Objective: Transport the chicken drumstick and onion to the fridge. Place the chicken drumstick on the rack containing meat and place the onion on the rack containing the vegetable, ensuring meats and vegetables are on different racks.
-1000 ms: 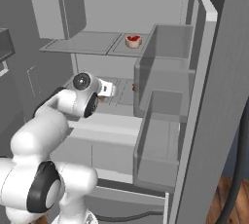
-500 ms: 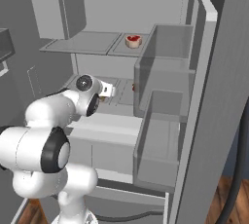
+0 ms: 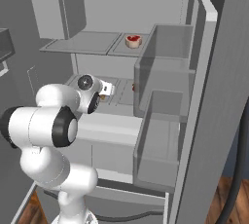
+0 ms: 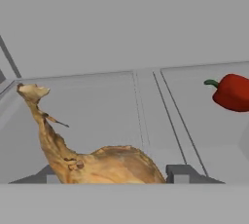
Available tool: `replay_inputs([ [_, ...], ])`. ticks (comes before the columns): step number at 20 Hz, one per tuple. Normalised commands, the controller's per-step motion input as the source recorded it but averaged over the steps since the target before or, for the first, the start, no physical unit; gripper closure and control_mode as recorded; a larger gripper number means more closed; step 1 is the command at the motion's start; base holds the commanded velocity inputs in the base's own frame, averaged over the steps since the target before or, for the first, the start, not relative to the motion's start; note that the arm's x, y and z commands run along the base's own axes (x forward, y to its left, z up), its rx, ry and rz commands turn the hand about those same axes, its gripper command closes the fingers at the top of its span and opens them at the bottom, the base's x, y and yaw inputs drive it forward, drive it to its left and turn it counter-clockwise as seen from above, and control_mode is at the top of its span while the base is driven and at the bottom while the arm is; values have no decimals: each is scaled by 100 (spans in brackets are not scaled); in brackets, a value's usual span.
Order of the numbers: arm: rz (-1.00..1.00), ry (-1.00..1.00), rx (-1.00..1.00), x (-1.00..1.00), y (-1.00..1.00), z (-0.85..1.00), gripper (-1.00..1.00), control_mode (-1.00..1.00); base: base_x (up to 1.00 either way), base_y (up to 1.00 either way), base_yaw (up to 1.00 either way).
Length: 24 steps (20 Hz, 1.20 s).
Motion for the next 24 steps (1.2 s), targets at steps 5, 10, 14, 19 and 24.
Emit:
replay_inputs([
  [5,0,3,1,26,8,-9,100,-100,0,0,0],
  [10,0,3,2,19,1,-12,100,-100,0,0,0],
  [14,0,0,1,29,2,-21,100,-100,0,0,0],
  [19,0,0,0,26,9,-27,100,-100,0,0,0],
  [24,0,0,0,22,0,-22,100,-100,0,0,0],
])
